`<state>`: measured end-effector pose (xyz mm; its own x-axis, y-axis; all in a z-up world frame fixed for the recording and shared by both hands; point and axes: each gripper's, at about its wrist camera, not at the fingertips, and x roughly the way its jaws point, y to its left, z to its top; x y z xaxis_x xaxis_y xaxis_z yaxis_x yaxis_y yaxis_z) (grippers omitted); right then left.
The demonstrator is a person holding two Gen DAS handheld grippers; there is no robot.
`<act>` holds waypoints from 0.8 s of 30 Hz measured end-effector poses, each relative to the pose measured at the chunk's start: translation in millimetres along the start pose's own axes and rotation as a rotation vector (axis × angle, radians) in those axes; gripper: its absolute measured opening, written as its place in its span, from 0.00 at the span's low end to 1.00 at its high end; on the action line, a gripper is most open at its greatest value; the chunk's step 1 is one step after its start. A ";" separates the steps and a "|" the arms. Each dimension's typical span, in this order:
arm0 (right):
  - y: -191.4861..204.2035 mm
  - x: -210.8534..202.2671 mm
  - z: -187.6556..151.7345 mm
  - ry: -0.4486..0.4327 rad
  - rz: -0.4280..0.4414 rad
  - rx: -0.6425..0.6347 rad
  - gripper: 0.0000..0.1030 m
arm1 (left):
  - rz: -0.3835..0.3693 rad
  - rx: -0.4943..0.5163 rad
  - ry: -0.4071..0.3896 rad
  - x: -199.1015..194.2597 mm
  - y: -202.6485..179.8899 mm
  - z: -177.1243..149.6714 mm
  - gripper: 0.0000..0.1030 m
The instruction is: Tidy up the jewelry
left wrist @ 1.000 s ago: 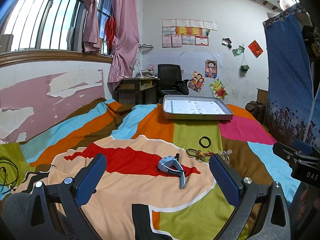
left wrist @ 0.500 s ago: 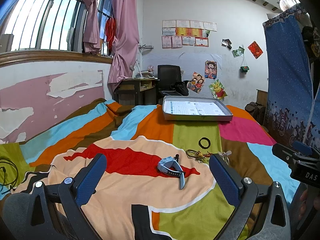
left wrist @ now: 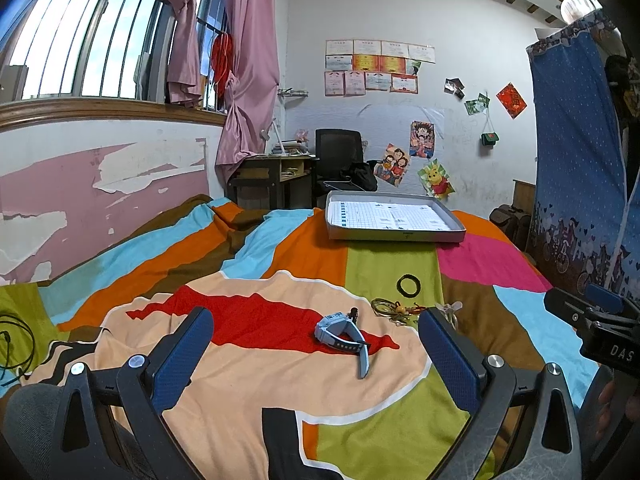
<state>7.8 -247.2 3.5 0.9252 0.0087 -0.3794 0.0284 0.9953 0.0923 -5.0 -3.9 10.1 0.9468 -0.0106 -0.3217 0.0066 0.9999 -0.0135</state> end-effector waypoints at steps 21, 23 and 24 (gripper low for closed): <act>2.8 0.0 -1.0 0.007 -0.009 0.000 0.99 | 0.005 -0.001 0.001 0.4 1.2 -0.4 1.00; 4.5 1.2 -0.2 0.010 -0.033 0.001 0.99 | 0.009 -0.008 0.006 3.1 4.8 -2.8 1.00; 4.8 0.2 0.0 0.010 -0.048 0.008 0.99 | 0.009 -0.015 0.010 3.9 6.5 -3.0 1.00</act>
<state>8.1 -242.4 3.9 0.9190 -0.0385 -0.3923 0.0762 0.9938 0.0808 -2.2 2.5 5.9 0.9436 -0.0014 -0.3310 -0.0071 0.9997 -0.0243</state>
